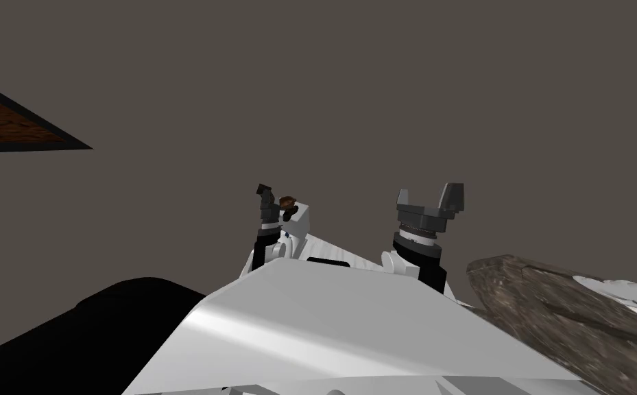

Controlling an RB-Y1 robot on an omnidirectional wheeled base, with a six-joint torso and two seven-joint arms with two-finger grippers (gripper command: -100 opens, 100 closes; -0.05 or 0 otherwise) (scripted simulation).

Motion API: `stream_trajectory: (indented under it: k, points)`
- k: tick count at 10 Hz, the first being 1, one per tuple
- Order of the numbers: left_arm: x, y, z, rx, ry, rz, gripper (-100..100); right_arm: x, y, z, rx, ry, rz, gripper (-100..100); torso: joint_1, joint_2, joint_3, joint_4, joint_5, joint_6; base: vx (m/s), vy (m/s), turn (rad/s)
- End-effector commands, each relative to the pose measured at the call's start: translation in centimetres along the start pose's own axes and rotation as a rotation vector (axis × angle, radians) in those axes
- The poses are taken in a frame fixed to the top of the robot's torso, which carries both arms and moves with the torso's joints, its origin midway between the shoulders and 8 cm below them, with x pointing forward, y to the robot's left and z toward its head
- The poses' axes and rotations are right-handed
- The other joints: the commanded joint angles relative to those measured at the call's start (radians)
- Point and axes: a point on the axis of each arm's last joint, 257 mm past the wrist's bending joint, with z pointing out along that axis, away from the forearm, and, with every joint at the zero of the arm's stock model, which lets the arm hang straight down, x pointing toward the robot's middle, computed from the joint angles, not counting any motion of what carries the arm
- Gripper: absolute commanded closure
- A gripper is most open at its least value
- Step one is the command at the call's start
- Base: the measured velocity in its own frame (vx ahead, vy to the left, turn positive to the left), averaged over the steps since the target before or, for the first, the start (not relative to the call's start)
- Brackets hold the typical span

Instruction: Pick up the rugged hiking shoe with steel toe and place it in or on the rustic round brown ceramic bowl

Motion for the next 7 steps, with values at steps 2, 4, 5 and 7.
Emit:
stream_trajectory:
  k: [2,4,5,7]
  points:
    - [0.6,0.5,0.4,-0.009,0.041,-0.044,-100,0.0,0.0,0.0,0.000,0.000,0.000,0,0.000,-0.001,-0.001,0.000,0.000,0.000,0.028,-0.004,0.037]
    - [1.0,1.1,0.7,-0.024,0.059,-0.099,-100,0.0,0.0,0.0,0.000,0.000,0.000,0,0.000,-0.003,-0.002,-0.001,0.000,0.000,0.050,-0.009,0.036]
    - [1.2,1.5,0.9,-0.034,0.064,-0.133,-100,0.0,0.0,0.0,0.000,0.000,0.000,0,0.000,-0.004,-0.002,-0.001,0.000,0.000,0.057,-0.007,0.041]
    - [1.6,2.4,1.3,-0.060,0.070,-0.215,-100,0.0,0.0,0.0,0.000,0.000,0.000,0,-0.001,-0.004,-0.002,-0.001,0.000,0.000,0.063,-0.019,0.051]
